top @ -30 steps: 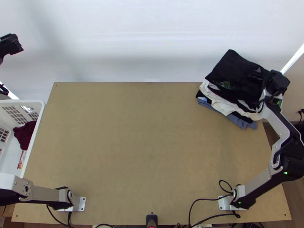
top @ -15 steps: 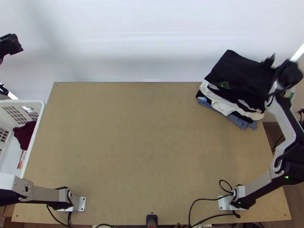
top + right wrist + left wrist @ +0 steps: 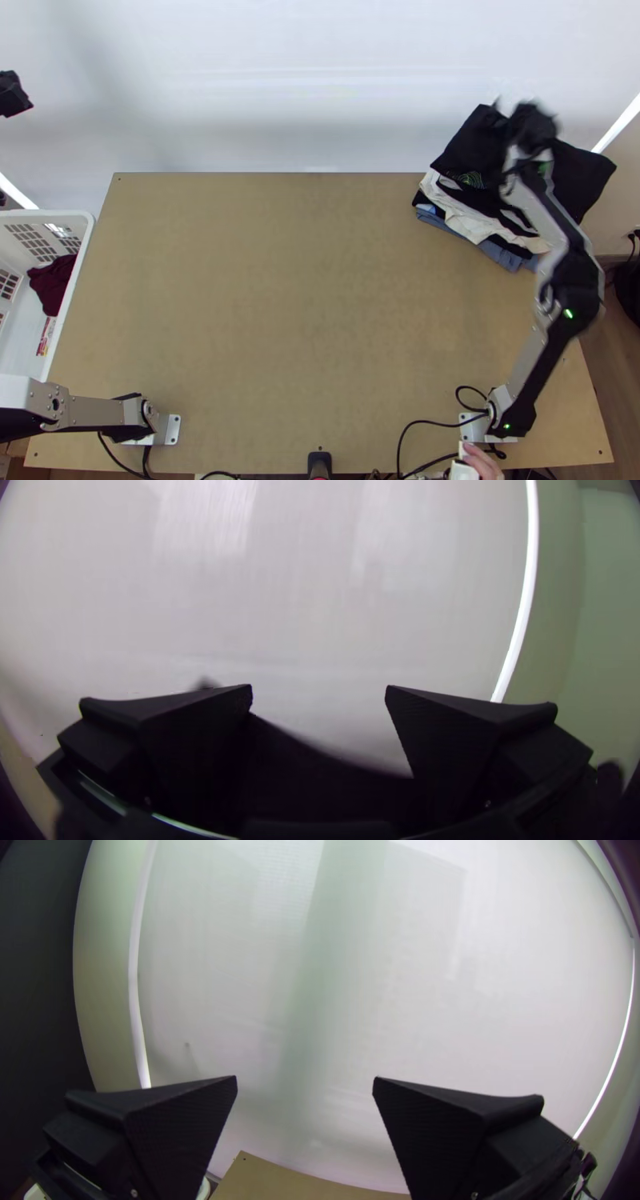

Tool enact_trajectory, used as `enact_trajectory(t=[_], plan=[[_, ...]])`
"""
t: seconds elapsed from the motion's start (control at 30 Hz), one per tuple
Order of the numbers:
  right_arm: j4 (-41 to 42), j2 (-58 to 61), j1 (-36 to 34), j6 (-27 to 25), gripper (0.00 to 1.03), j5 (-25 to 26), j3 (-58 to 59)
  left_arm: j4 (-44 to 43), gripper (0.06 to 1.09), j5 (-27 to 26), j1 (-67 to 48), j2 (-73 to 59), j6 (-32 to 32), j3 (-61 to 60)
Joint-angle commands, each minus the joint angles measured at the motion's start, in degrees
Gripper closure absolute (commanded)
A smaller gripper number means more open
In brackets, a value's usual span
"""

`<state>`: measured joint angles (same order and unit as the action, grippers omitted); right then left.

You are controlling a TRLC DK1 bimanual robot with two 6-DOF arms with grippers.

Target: Fold the t-shirt

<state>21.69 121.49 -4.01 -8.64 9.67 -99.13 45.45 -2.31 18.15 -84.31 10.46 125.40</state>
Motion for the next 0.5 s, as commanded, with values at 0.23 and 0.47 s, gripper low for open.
enact_trajectory(t=[0.23, 0.47], plan=[[8.01, 8.85, -3.02, -1.38, 0.10, 0.70, 7.90, -0.54, 0.10, 0.11, 1.89, 2.84, 0.88, -1.65], [9.33, 2.26, -6.62, 5.22, 0.10, 2.28, 6.23, -0.89, 0.10, 0.02, 1.97, 3.01, 0.53, -1.57]])
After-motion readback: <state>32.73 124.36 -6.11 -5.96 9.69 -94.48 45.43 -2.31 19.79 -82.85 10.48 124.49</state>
